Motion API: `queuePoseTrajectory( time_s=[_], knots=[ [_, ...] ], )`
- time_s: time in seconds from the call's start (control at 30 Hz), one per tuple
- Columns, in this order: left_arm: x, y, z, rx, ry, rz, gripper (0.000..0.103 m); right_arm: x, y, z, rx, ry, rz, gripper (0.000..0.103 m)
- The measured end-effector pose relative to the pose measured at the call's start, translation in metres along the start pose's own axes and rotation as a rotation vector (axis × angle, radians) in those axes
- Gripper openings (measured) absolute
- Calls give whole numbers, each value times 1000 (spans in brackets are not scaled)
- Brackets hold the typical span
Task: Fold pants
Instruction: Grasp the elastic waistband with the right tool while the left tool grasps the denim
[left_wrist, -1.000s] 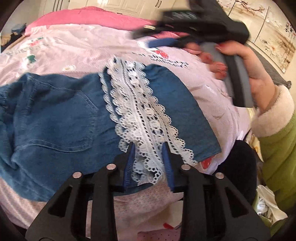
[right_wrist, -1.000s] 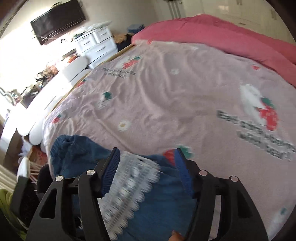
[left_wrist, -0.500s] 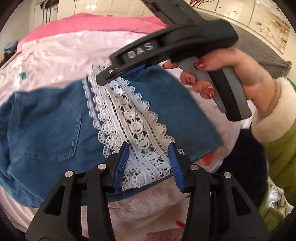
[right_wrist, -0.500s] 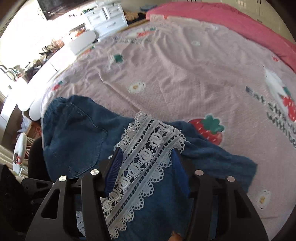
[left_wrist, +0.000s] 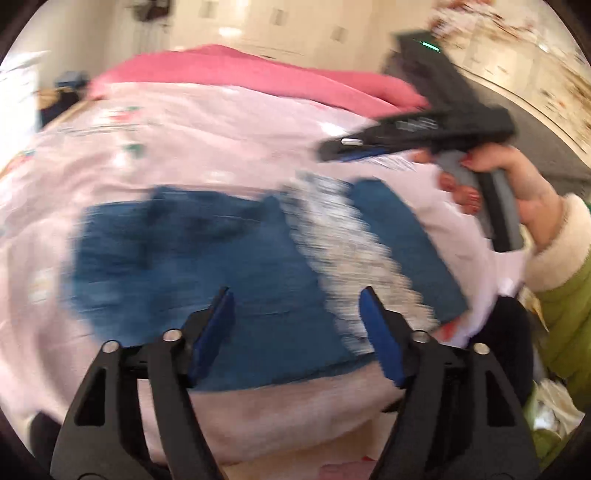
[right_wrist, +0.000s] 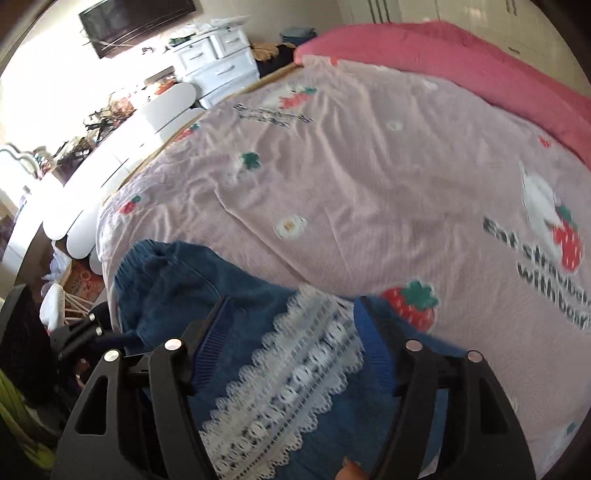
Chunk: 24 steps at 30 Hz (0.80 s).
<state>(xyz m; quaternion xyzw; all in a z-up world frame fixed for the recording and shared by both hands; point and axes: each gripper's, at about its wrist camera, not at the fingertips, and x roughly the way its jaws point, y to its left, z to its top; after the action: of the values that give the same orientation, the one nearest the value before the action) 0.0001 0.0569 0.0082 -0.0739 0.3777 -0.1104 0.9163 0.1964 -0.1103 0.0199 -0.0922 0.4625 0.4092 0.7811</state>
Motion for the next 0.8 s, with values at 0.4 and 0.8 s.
queuePoseTrajectory(
  time_s=[0.4,0.8],
  knots=[
    [-14,75,-28,-282,40,19,85,86,94,39,-224,133,103,88],
    [10,86,-25,-364,67,-93,69,140,111,53,-186,272,254,67]
  ],
)
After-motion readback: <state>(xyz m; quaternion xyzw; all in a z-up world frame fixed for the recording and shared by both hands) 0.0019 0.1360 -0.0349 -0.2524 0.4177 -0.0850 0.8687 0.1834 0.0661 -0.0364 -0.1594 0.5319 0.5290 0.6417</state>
